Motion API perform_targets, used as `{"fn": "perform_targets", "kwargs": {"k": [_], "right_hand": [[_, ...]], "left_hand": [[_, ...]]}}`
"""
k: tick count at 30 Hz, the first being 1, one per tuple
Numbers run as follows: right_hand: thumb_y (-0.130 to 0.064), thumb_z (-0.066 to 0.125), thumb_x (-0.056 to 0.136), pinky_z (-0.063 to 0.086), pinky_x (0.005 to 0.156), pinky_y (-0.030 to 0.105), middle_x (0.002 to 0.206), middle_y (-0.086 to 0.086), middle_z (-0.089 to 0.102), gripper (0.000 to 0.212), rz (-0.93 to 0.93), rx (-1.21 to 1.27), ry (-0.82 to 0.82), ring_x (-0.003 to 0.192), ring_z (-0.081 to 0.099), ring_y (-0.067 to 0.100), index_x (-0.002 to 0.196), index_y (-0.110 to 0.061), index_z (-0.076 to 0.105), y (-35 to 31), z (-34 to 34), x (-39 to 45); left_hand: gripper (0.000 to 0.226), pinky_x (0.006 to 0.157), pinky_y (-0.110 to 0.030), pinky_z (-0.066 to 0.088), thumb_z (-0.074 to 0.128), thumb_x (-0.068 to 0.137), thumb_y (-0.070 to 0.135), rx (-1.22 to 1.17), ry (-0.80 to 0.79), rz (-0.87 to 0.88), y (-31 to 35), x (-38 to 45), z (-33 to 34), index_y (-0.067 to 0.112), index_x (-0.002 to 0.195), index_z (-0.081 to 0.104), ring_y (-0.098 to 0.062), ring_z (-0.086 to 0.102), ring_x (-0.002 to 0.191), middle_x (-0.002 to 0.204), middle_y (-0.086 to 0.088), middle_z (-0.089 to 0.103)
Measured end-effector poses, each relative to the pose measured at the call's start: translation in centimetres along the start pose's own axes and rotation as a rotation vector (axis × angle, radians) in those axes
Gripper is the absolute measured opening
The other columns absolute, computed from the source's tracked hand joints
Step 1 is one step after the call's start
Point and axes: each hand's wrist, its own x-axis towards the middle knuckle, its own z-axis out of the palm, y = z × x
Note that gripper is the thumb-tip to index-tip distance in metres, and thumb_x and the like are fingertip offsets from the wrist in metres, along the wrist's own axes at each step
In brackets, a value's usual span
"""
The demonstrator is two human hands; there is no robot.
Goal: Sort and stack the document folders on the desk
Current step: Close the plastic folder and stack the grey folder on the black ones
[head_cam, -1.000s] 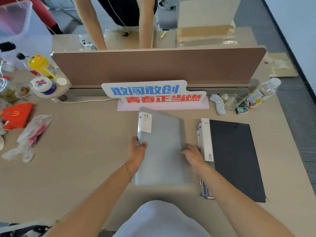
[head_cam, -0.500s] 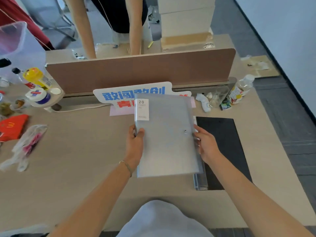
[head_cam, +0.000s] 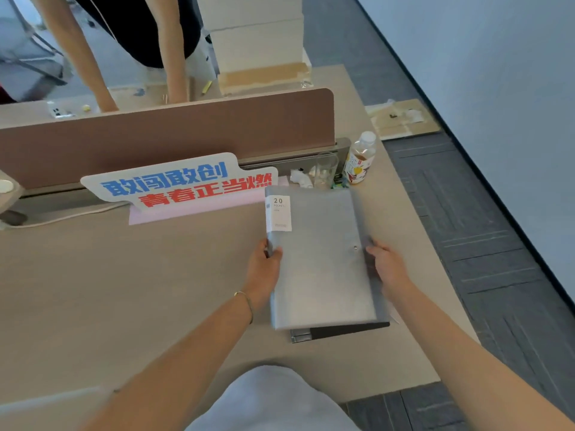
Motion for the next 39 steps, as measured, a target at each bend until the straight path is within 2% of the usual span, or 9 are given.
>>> {"fn": "perform_targets", "kwargs": {"k": [4,8,13,16,20,25,30,35,39], "right_hand": [[-0.011,0.055,0.092,0.055,0.085,0.039,0.119,0.005,0.070,0.046,0.016,-0.041,-0.021,0.106,0.068,0.027,0.135,-0.028,0.055,0.6,-1.6,1.8],[-0.020,0.058,0.077,0.049,0.104,0.047,0.139,0.006,0.061,0.073,0.027,-0.178,-0.025,0.121,0.062,0.026,0.149,-0.018,0.043,1.9,-2.4,4.0],[-0.006,0.054,0.089,0.049,0.079,0.025,0.121,0.007,0.065,0.063,0.015,-0.340,-0.048,0.101,0.062,0.021,0.150,-0.010,0.039,1.7,-2.3,3.8],[-0.006,0.054,0.088,0.046,0.096,0.030,0.133,0.008,0.062,0.055,0.005,-0.438,-0.048,0.118,0.061,0.027,0.143,-0.010,0.050,2.2,-2.3,4.2],[-0.003,0.053,0.085,0.054,0.082,0.035,0.112,0.008,0.074,0.032,-0.030,-0.547,-0.086,0.093,0.067,0.027,0.109,-0.019,0.069,2.7,-2.4,4.9],[0.003,0.050,0.091,0.047,0.092,0.035,0.115,0.008,0.062,0.045,-0.011,-0.558,-0.083,0.115,0.059,0.037,0.137,0.004,0.052,1.6,-2.1,5.4],[-0.010,0.059,0.089,0.039,0.112,0.039,0.147,0.013,0.052,0.064,0.089,-0.458,-0.064,0.133,0.050,0.029,0.151,-0.010,0.040,2.0,-2.4,7.3],[-0.017,0.064,0.080,0.044,0.108,0.048,0.140,0.013,0.058,0.072,0.141,-0.358,-0.068,0.124,0.057,0.030,0.149,-0.014,0.043,2.4,-2.7,7.5],[-0.020,0.064,0.076,0.045,0.108,0.048,0.136,0.012,0.061,0.076,0.144,-0.364,-0.079,0.123,0.058,0.030,0.149,-0.016,0.042,3.0,-2.9,7.8]], "left_hand": [[0.021,0.054,-0.027,0.047,0.053,0.097,0.020,0.225,0.032,-0.049,-1.3,1.0,1.8,0.000,0.097,0.061,-0.022,0.058,0.068,0.087,-0.019,0.068],[0.020,0.044,-0.016,0.039,0.057,0.093,0.021,0.382,0.062,-0.072,-2.6,1.3,2.9,0.002,0.095,0.063,-0.023,0.064,0.076,0.097,-0.016,0.069],[0.012,0.066,-0.031,0.046,0.061,0.088,0.019,0.451,0.097,-0.052,-4.0,1.7,3.7,0.016,0.099,0.065,-0.029,0.065,0.094,0.085,-0.006,0.069],[0.026,0.075,-0.031,0.045,0.061,0.090,0.017,0.447,0.097,-0.064,-4.1,1.8,3.7,0.018,0.117,0.061,-0.026,0.060,0.103,0.092,-0.007,0.069],[0.045,0.086,-0.027,0.038,0.061,0.092,0.022,0.484,0.106,-0.124,-4.4,2.2,3.6,0.020,0.136,0.051,-0.023,0.048,0.119,0.122,-0.007,0.059],[0.042,0.089,-0.043,0.056,0.055,0.091,0.011,0.277,0.045,-0.275,-5.6,3.9,4.4,0.029,0.129,0.048,-0.029,0.066,0.104,0.115,-0.005,0.065],[0.045,0.078,-0.033,0.051,0.053,0.086,-0.002,0.106,0.023,-0.299,-4.7,3.4,5.9,0.030,0.116,0.046,-0.016,0.063,0.084,0.102,0.000,0.064],[0.034,0.100,-0.047,0.051,0.069,0.083,0.035,-0.133,0.102,-0.385,-4.1,4.4,5.9,0.027,0.112,0.056,-0.031,0.065,0.107,0.107,-0.004,0.068],[0.046,0.081,-0.044,0.060,0.070,0.082,0.051,-0.243,-0.033,-0.523,-2.4,5.0,4.4,0.020,0.116,0.068,-0.029,0.074,0.092,0.104,-0.009,0.076]]}}
